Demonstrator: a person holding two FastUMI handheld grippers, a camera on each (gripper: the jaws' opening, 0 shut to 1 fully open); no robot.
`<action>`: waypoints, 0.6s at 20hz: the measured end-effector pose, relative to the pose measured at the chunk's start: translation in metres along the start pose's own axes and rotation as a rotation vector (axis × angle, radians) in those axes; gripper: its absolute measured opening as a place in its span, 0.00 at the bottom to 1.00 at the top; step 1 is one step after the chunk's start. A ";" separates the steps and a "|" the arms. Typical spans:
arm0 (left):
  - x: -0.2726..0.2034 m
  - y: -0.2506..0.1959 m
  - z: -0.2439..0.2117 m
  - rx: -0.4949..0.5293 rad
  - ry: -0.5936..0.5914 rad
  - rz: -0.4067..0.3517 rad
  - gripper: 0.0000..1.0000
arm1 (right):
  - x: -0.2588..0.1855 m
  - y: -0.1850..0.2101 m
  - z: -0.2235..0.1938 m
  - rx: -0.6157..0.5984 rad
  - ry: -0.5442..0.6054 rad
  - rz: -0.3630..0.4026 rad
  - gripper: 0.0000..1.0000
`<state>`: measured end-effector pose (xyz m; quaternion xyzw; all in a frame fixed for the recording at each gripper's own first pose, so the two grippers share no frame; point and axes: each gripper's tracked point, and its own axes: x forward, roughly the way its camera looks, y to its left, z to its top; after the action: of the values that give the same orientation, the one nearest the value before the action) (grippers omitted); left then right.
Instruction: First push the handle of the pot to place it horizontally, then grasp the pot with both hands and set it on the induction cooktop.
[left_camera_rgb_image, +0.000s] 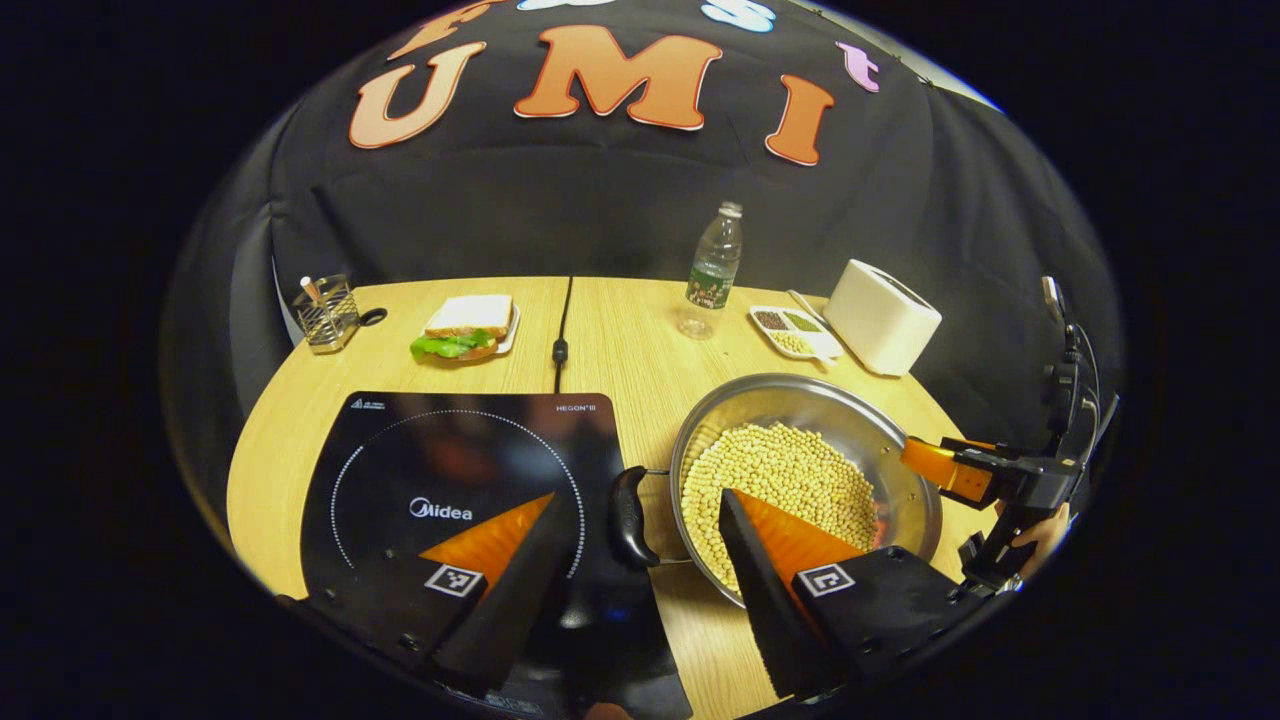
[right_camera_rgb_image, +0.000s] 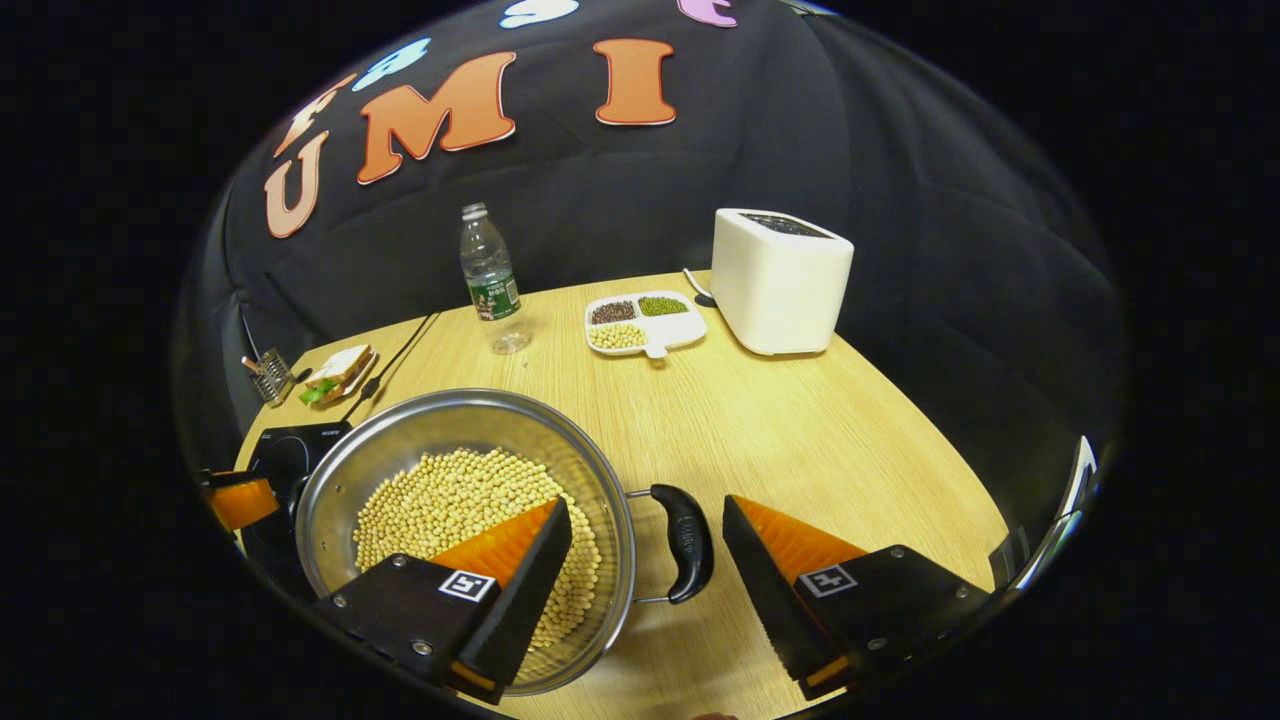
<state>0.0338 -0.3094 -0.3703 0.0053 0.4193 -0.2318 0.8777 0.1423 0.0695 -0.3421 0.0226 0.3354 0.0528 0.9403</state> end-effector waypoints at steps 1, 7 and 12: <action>0.006 0.000 -0.003 0.000 0.018 0.002 0.99 | 0.002 -0.002 -0.002 0.000 0.005 -0.003 0.95; 0.035 -0.008 -0.021 -0.019 0.121 -0.012 0.99 | 0.017 -0.008 -0.020 0.006 0.071 -0.017 0.95; 0.047 -0.007 -0.017 0.049 0.116 0.005 0.96 | 0.026 0.001 -0.038 0.070 0.152 0.046 0.87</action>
<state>0.0439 -0.3312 -0.4144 0.0413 0.4637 -0.2394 0.8520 0.1382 0.0738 -0.3881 0.0593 0.4071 0.0642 0.9092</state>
